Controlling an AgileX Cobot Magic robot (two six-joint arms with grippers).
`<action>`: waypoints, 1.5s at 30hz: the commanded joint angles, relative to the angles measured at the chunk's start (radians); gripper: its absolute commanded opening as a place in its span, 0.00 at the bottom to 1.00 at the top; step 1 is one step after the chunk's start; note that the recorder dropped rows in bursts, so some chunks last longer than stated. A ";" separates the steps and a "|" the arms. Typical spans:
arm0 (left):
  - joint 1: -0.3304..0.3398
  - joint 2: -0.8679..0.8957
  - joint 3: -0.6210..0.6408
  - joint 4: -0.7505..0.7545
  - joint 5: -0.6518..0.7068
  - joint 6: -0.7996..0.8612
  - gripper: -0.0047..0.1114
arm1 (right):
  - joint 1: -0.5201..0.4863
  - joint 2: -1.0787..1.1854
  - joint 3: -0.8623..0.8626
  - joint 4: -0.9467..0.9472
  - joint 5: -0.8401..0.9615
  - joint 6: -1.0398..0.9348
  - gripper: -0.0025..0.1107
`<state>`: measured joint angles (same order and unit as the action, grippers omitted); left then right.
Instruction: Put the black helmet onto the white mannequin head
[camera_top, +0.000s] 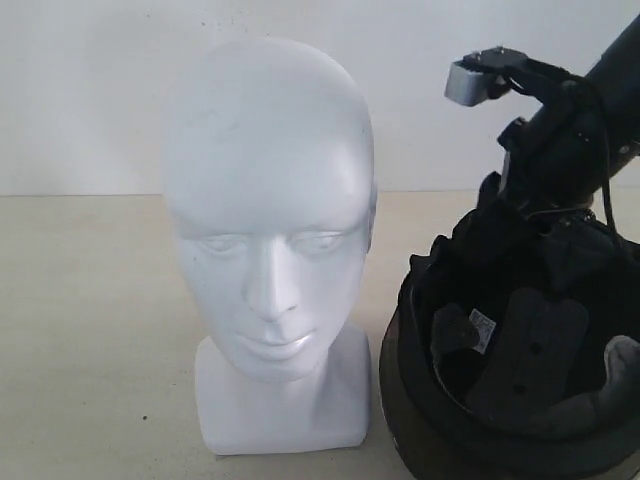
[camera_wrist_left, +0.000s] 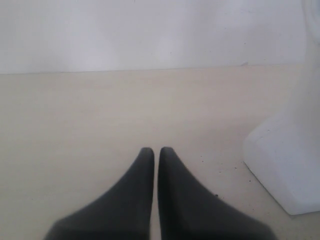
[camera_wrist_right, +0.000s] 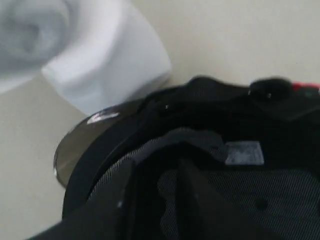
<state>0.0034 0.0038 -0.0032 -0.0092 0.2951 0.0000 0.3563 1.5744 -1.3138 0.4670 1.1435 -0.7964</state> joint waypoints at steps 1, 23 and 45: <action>-0.002 -0.004 0.003 -0.009 0.002 0.009 0.08 | 0.003 -0.007 -0.003 -0.058 0.078 0.138 0.02; -0.002 -0.004 0.003 -0.009 0.002 0.009 0.08 | 0.005 -0.372 0.425 -0.467 -0.251 0.675 0.02; -0.002 -0.004 0.003 -0.009 0.002 0.009 0.08 | 0.003 -0.269 0.523 -0.928 -0.432 1.110 0.02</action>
<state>0.0034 0.0038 -0.0032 -0.0092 0.2951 0.0000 0.3601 1.2905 -0.7959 -0.4381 0.7502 0.2988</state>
